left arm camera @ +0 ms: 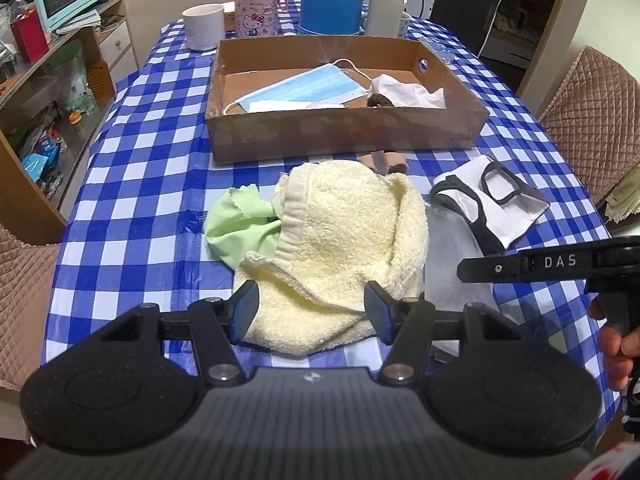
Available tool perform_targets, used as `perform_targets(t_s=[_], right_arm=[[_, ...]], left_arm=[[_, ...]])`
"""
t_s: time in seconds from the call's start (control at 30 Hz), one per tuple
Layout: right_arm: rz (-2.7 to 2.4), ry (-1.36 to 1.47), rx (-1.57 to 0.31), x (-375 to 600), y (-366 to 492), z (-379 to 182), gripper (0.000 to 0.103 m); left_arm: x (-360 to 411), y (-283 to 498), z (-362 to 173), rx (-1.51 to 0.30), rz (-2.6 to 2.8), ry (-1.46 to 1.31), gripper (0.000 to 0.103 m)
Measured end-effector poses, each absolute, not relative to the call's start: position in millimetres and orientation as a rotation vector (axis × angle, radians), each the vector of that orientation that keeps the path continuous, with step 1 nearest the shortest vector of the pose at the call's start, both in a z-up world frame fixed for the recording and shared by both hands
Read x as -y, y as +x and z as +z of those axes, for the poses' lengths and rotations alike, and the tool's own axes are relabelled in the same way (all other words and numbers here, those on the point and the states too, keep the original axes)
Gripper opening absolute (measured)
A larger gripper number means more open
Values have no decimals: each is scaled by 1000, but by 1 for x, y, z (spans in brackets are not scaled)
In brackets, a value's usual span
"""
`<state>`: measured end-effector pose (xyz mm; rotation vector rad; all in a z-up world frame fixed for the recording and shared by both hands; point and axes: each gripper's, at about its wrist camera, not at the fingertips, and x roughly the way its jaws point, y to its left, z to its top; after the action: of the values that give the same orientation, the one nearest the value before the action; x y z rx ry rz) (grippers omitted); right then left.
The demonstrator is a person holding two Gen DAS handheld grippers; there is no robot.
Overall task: Organize soft objects
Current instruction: 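Grasp the clear mesh bag with the right gripper while the left moves over the yellow towel, then grasp the yellow towel with the left gripper while the right holds the mesh bag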
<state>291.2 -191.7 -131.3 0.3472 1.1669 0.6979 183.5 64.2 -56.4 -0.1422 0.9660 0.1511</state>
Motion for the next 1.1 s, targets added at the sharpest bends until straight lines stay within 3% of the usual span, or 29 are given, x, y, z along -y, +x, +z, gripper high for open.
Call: perform_targets(t_s=[0.07, 0.2, 0.53, 1.1], right_arm=[[709, 321, -1145, 193, 288, -127, 10], [746, 239, -1073, 194, 278, -111, 3], [818, 51, -882, 202, 240, -66, 1], [693, 91, -710, 248, 241, -22, 1]], left_arm=[[-62, 185, -57, -964, 144, -136, 55], [-59, 185, -56, -958, 129, -122, 55], [-50, 178, -53, -932, 92, -103, 55], [-29, 211, -75, -927, 23, -49, 55]])
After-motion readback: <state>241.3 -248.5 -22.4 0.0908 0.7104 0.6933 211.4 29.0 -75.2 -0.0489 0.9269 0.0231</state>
